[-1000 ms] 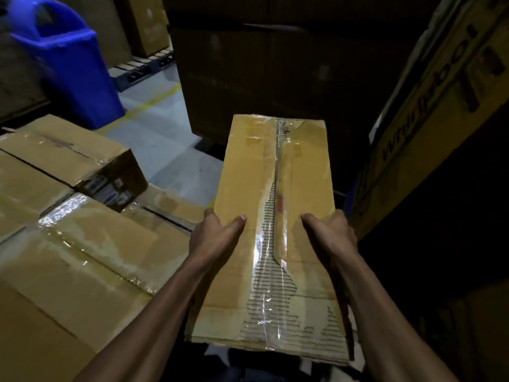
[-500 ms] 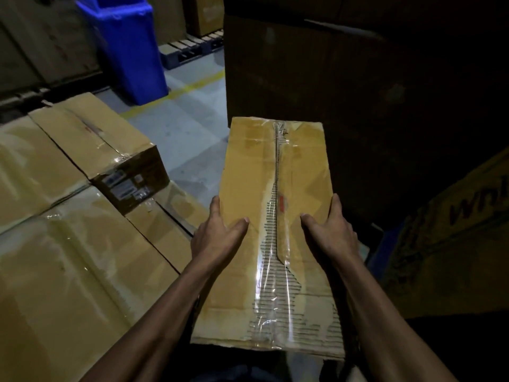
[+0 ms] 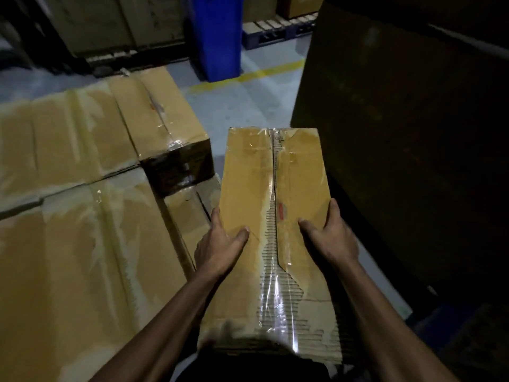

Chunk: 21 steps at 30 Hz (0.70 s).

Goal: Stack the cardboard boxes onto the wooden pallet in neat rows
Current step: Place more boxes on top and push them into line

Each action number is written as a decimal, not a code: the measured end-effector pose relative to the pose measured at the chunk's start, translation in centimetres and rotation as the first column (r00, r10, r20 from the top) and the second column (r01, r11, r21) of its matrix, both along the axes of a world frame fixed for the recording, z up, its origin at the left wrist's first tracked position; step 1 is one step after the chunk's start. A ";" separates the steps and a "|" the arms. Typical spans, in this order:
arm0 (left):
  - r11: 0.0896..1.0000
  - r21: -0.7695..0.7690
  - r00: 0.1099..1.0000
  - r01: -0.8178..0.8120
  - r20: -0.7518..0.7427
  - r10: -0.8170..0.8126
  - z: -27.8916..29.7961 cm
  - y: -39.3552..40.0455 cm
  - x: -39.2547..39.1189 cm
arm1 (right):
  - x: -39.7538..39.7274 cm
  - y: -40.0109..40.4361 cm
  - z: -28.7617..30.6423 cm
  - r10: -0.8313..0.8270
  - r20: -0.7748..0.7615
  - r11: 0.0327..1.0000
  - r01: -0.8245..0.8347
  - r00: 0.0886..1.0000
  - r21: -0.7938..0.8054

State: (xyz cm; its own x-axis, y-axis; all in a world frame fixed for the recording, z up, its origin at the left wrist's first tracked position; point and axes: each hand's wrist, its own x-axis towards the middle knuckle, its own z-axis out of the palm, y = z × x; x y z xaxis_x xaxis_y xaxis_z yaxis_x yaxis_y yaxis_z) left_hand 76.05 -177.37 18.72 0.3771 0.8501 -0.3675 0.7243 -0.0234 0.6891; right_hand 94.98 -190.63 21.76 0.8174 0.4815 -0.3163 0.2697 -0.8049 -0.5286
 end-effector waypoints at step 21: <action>0.822 -0.073 0.822 -0.565 -0.132 0.554 -8.0 0.3 -0.3 | 3.5 11.5 -11.5 0.417 -0.169 0.904 -0.426 0.893 -0.020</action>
